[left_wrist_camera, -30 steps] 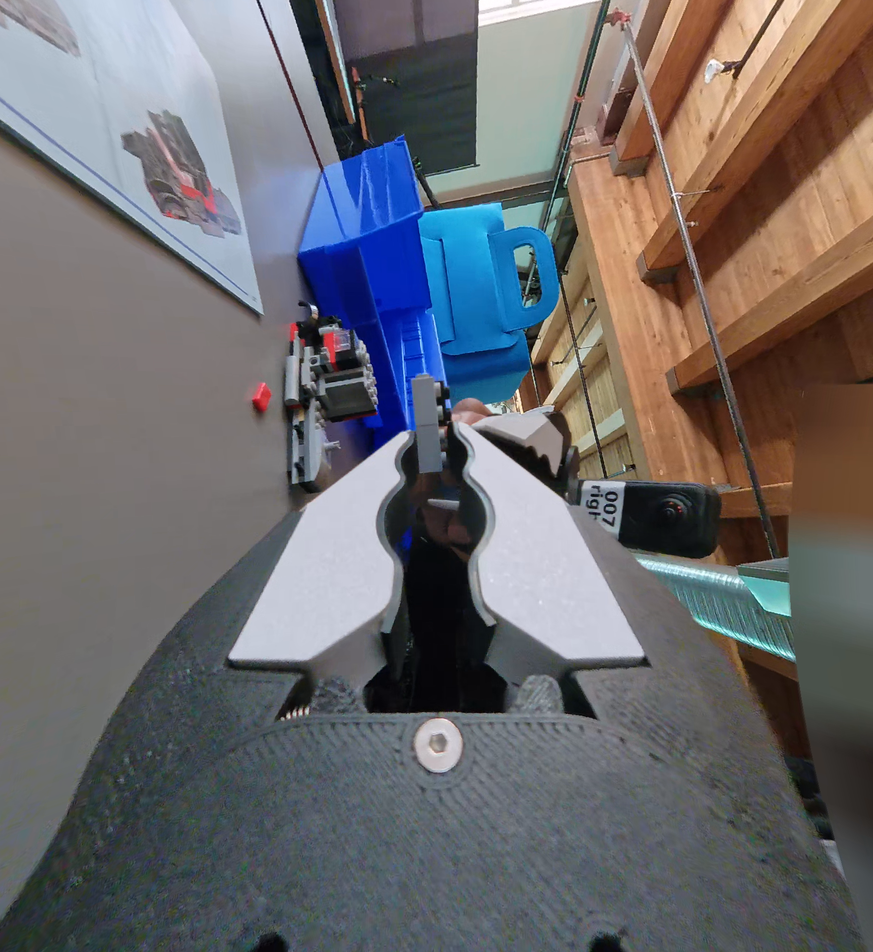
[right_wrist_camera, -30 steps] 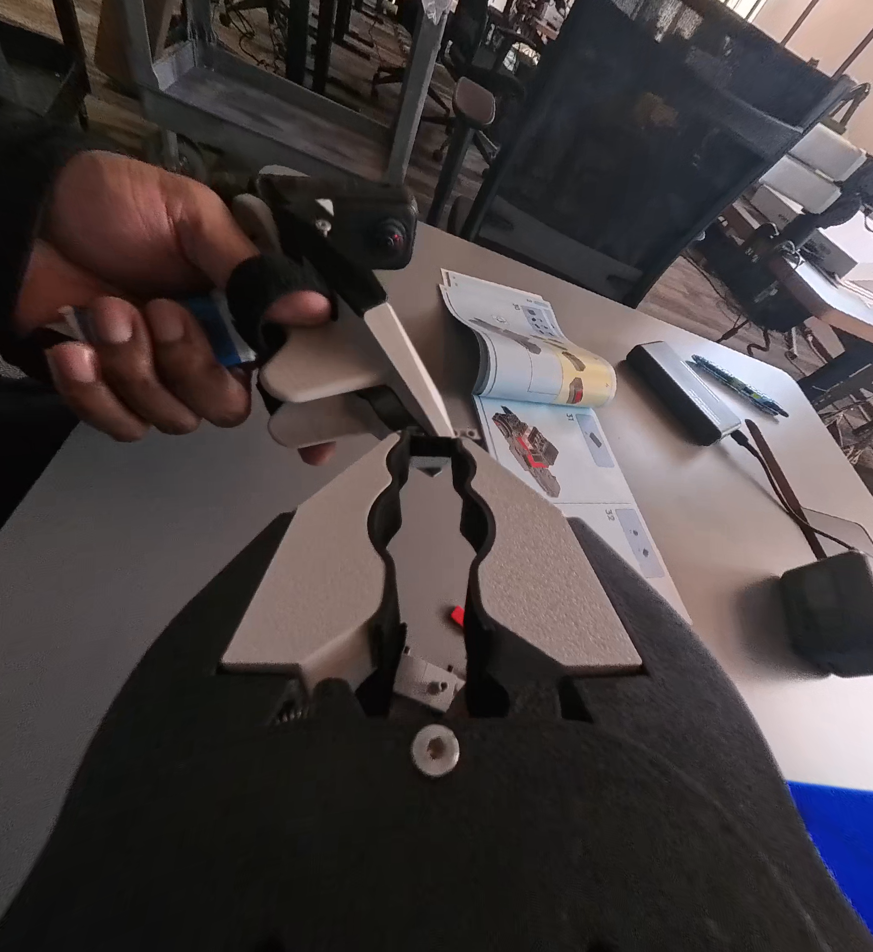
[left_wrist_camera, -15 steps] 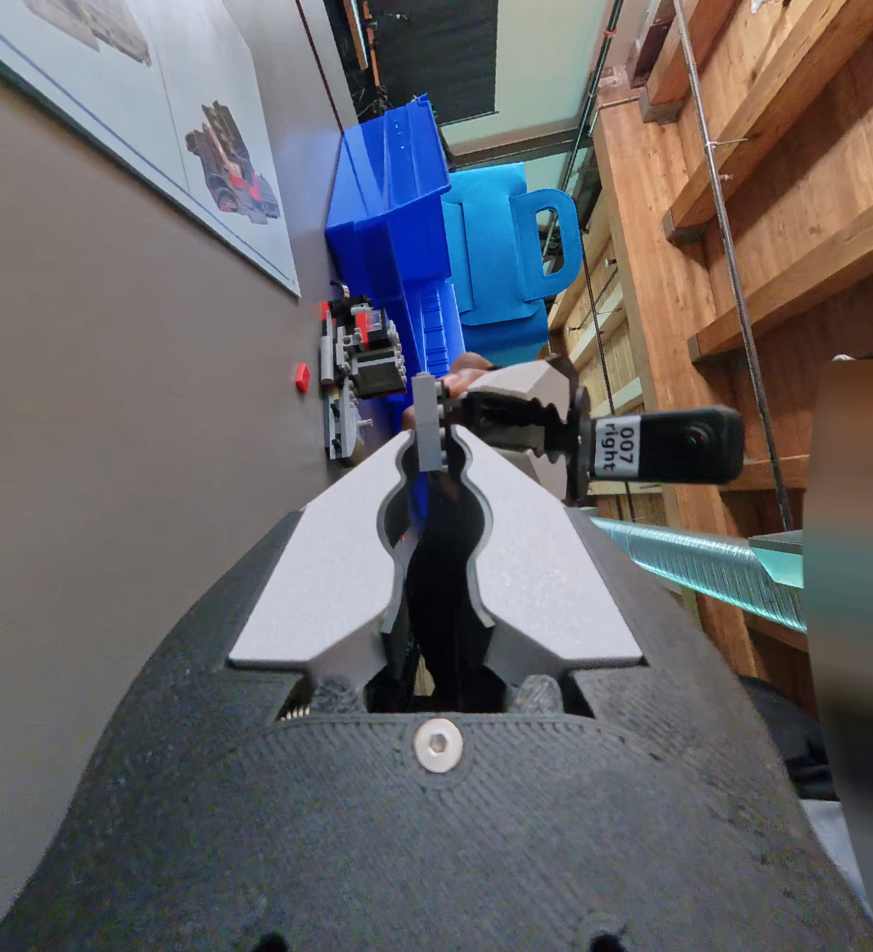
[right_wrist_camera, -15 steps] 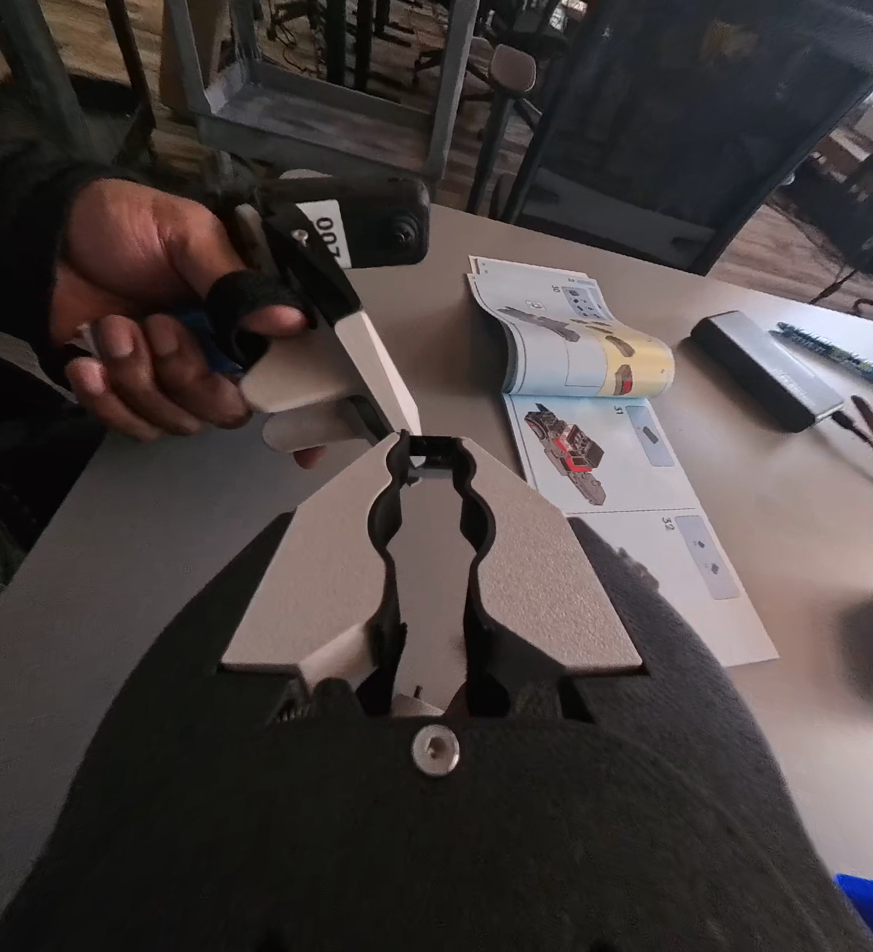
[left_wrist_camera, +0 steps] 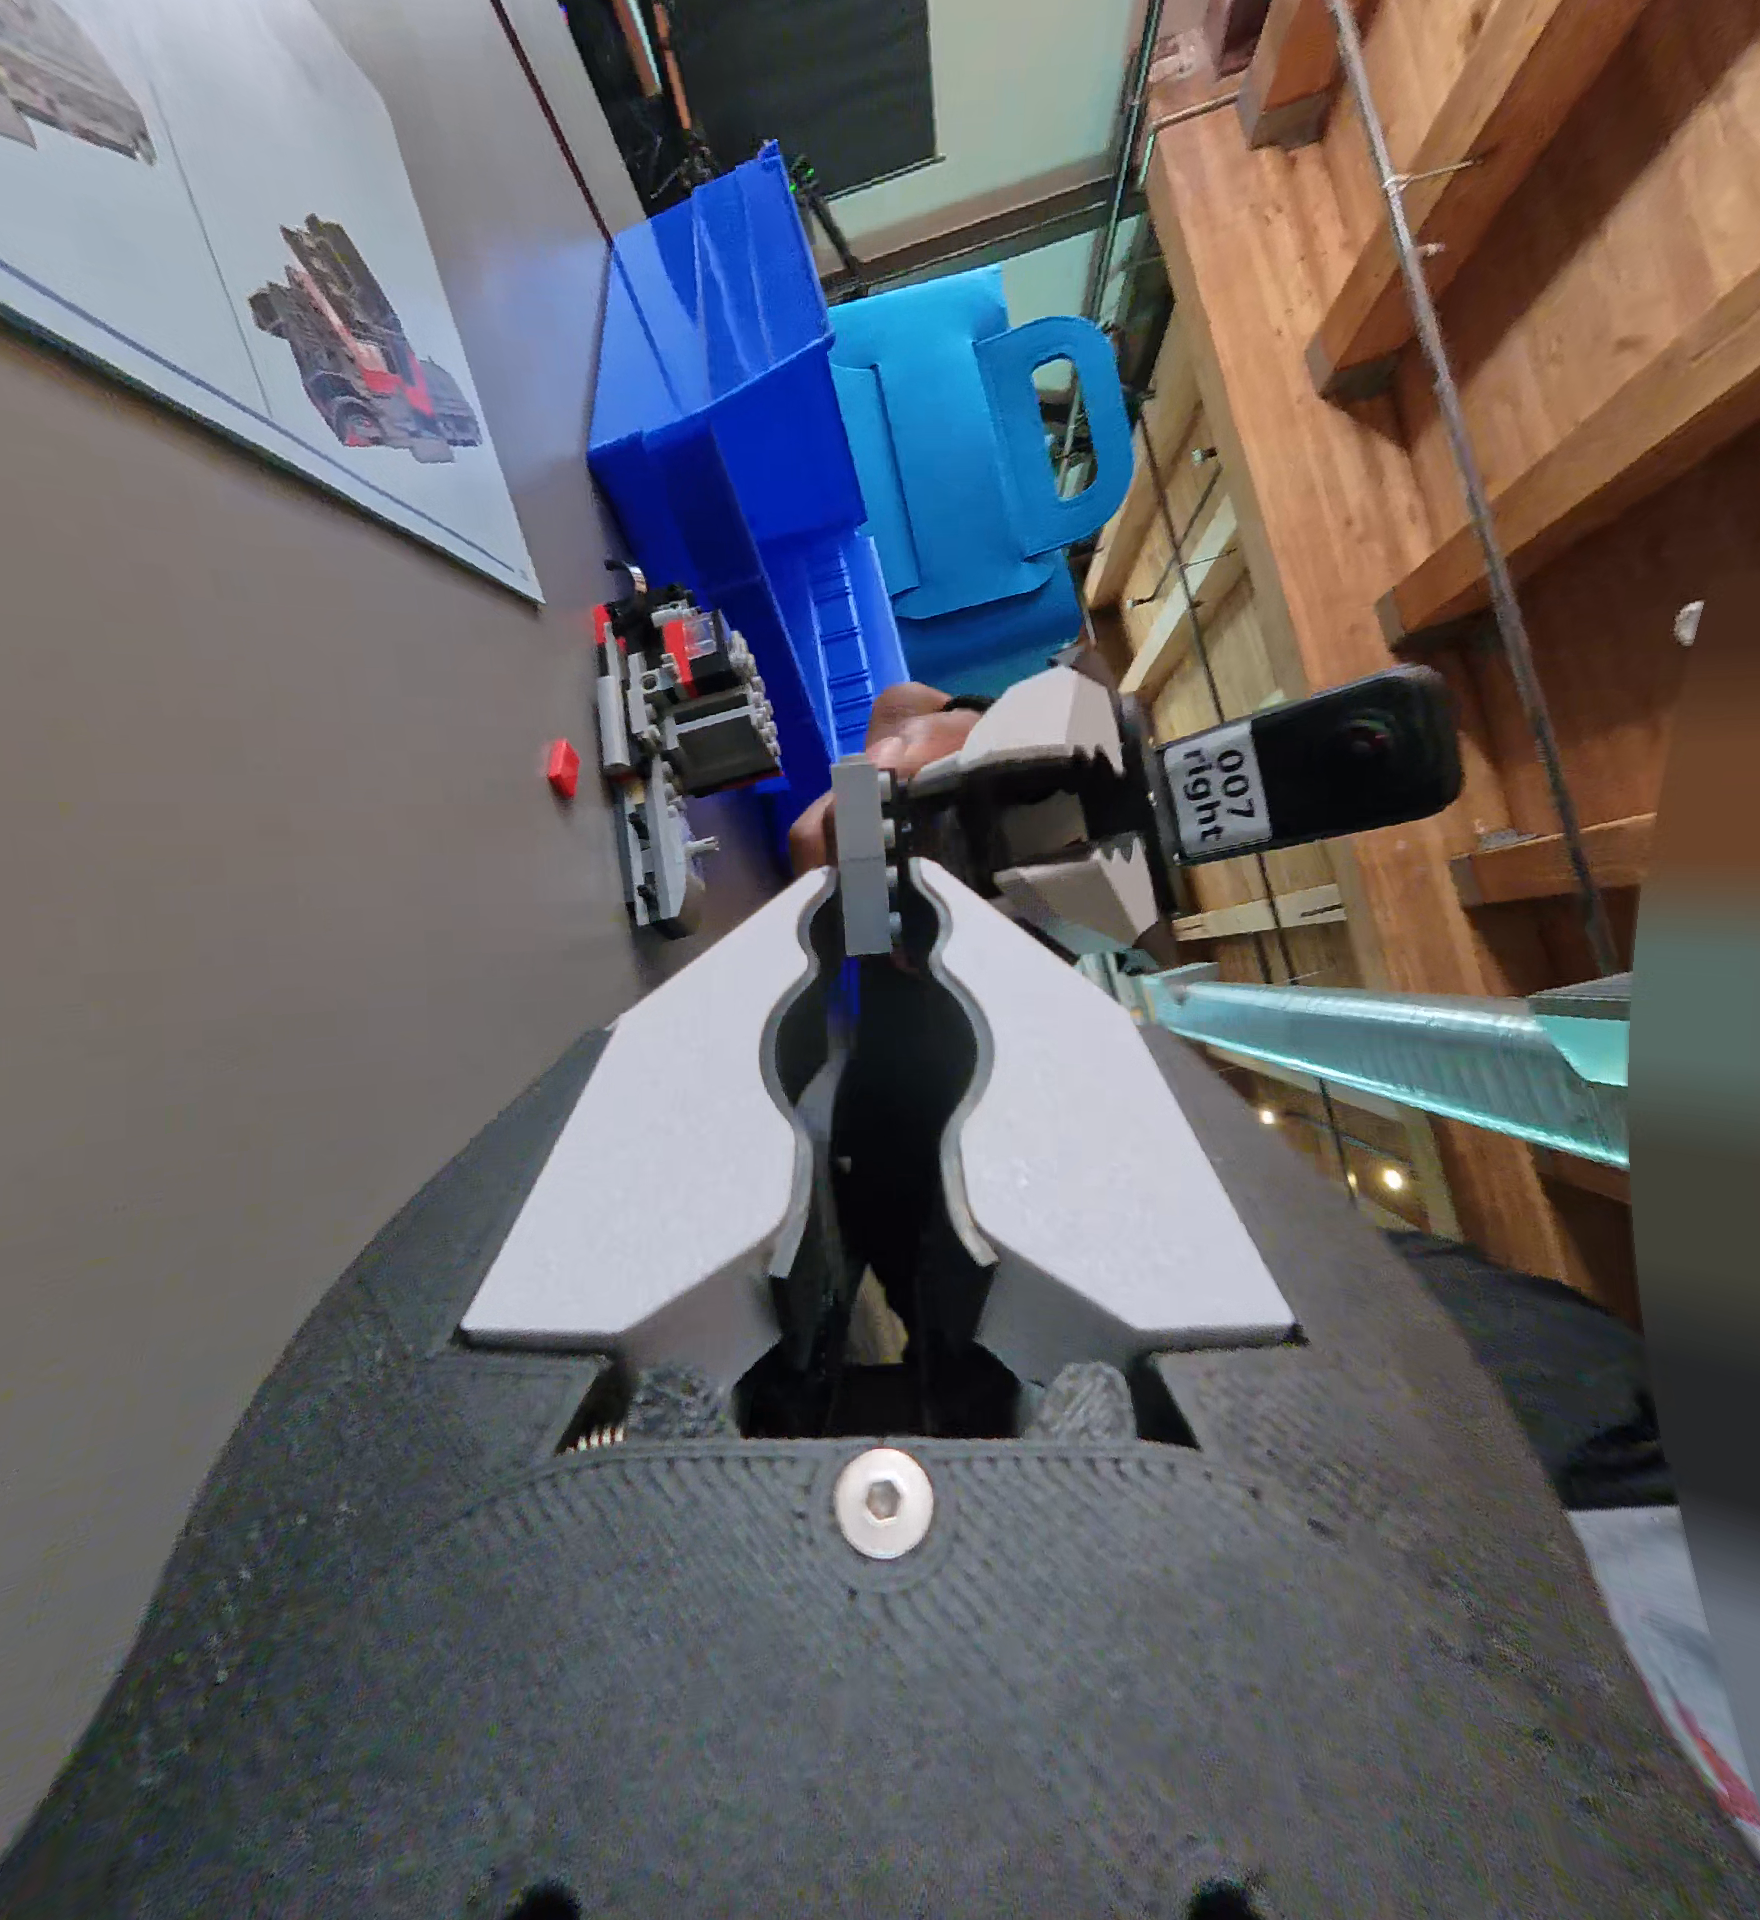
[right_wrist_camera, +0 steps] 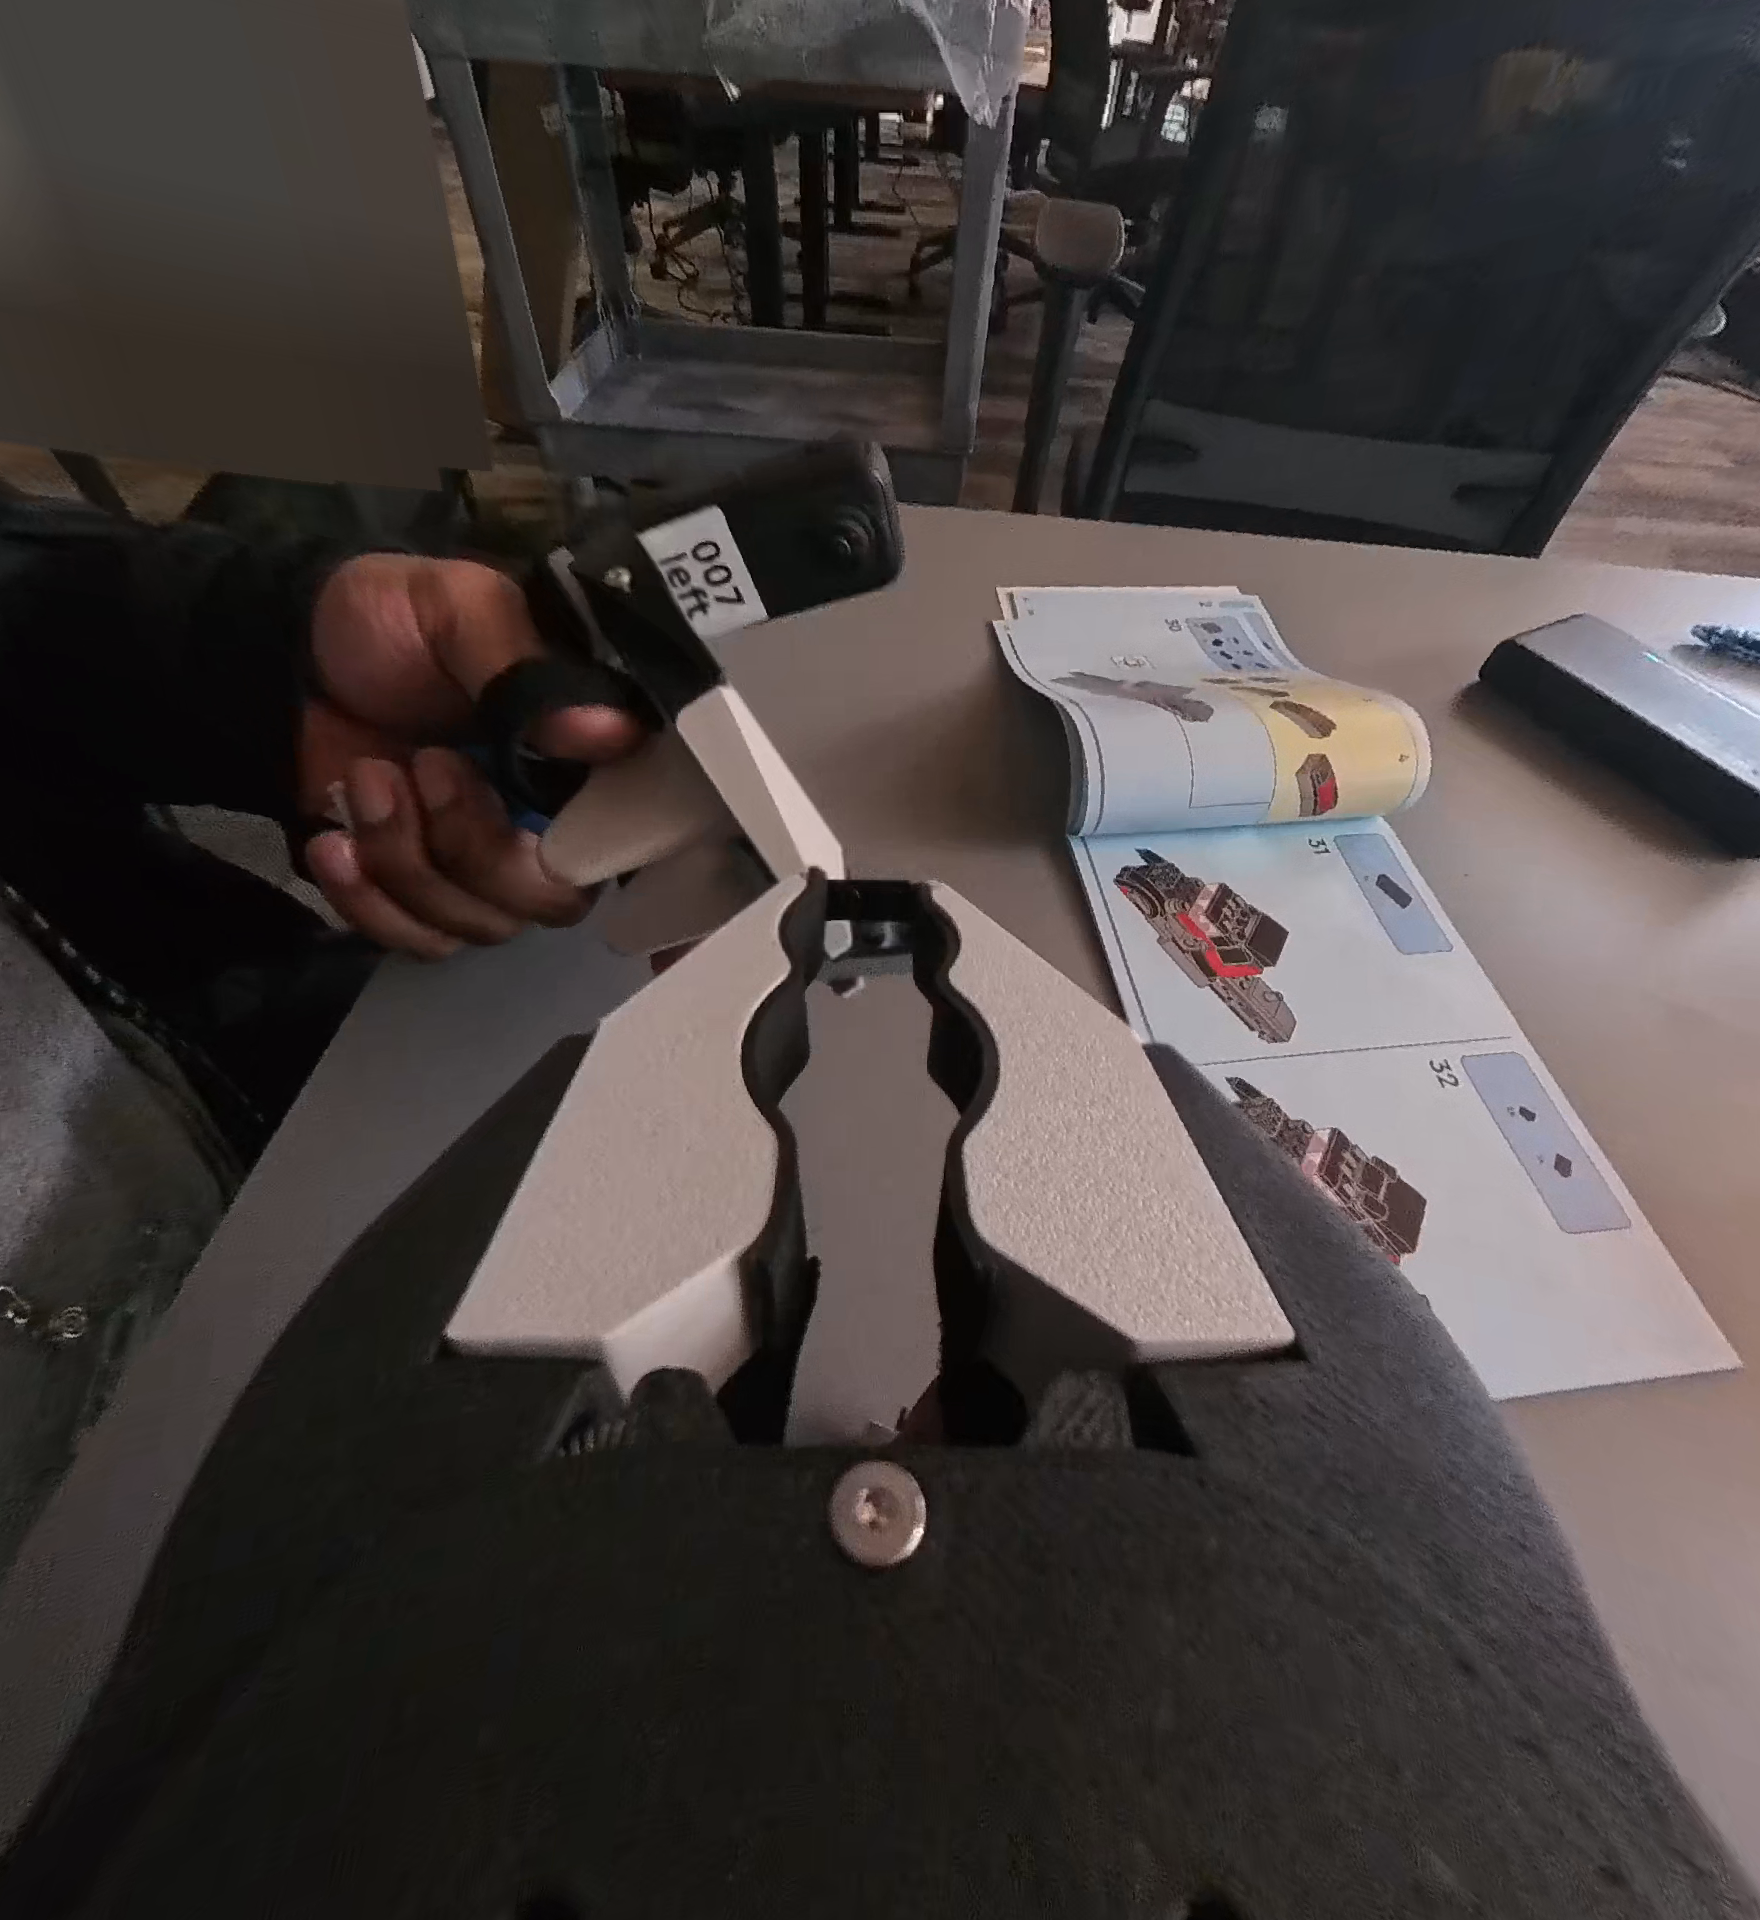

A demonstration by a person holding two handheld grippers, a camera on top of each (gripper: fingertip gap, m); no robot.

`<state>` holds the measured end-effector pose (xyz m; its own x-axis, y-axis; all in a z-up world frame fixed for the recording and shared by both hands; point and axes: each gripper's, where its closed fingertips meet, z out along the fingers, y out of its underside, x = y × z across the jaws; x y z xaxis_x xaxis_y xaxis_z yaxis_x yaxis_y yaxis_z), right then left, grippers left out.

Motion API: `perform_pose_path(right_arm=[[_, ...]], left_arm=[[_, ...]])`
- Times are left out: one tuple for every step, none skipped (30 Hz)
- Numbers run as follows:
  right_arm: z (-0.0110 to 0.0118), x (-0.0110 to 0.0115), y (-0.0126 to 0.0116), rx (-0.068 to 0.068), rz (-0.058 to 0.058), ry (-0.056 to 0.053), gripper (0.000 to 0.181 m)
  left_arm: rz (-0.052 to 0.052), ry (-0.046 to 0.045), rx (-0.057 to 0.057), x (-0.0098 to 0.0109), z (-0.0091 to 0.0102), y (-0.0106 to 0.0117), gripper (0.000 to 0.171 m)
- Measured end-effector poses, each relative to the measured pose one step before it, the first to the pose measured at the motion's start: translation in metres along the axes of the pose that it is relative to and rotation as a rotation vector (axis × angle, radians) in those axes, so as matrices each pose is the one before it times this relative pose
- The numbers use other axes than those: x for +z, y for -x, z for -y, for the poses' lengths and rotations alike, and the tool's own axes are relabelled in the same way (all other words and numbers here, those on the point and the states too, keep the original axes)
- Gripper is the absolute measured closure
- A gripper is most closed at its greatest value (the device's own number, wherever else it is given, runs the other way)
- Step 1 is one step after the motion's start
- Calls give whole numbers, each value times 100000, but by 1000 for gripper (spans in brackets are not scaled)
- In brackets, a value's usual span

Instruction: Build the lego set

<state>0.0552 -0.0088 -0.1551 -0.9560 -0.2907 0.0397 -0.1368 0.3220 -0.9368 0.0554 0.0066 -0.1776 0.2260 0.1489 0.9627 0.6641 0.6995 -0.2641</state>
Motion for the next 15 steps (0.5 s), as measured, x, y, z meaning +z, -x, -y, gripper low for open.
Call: perform_pose_path(right_arm=[[-248, 122, -189, 156, -892, 1718, 165], [-278, 132, -170, 95, -795, 1585, 165], [-250, 123, -13, 117, 20, 1339, 165], [-171, 81, 110, -9, 523, 798, 165], [-69, 39, 82, -88, 262, 308, 165], [15, -15, 33, -146, -21, -79, 165], [41, -37, -15, 5, -92, -120, 165], [98, -66, -26, 97, -78, -473, 165], [82, -68, 14, 50, 295, -429, 165], [57, -58, 43, 47, 294, -347, 165], [48, -48, 66, 85, 451, -320, 165], [61, -19, 83, 347, 479, -429, 165], [64, 0, 98, 394, 515, -477, 165], [24, 20, 55, 273, 257, -234, 165], [-17, 8, 42, 119, 240, -14, 165]], left_arm=[[1264, 966, 1416, 69, -160, 49, 161], [825, 987, 1618, 66, -169, -13, 161], [561, 586, 1625, 44, -118, -46, 160], [1044, 473, 1591, 21, -90, 41, 159], [883, 317, 1849, -12, -71, 11, 159], [-102, 208, 1719, -41, -60, -97, 159], [-1138, 356, 950, -31, -80, -232, 158], [-1882, 267, 538, -47, -58, -330, 156], [-2886, -409, 579, -64, 50, -487, 154], [-1640, -741, 121, -64, 130, -315, 150], [-1023, -238, 849, -43, 86, -219, 145], [-254, 82, 1177, -28, 36, -88, 144], [123, 15, 1290, -26, 53, -3, 143], [43, 32, 963, -11, 33, 24, 143], [-421, 110, 541, -2, 4, -11, 142]])
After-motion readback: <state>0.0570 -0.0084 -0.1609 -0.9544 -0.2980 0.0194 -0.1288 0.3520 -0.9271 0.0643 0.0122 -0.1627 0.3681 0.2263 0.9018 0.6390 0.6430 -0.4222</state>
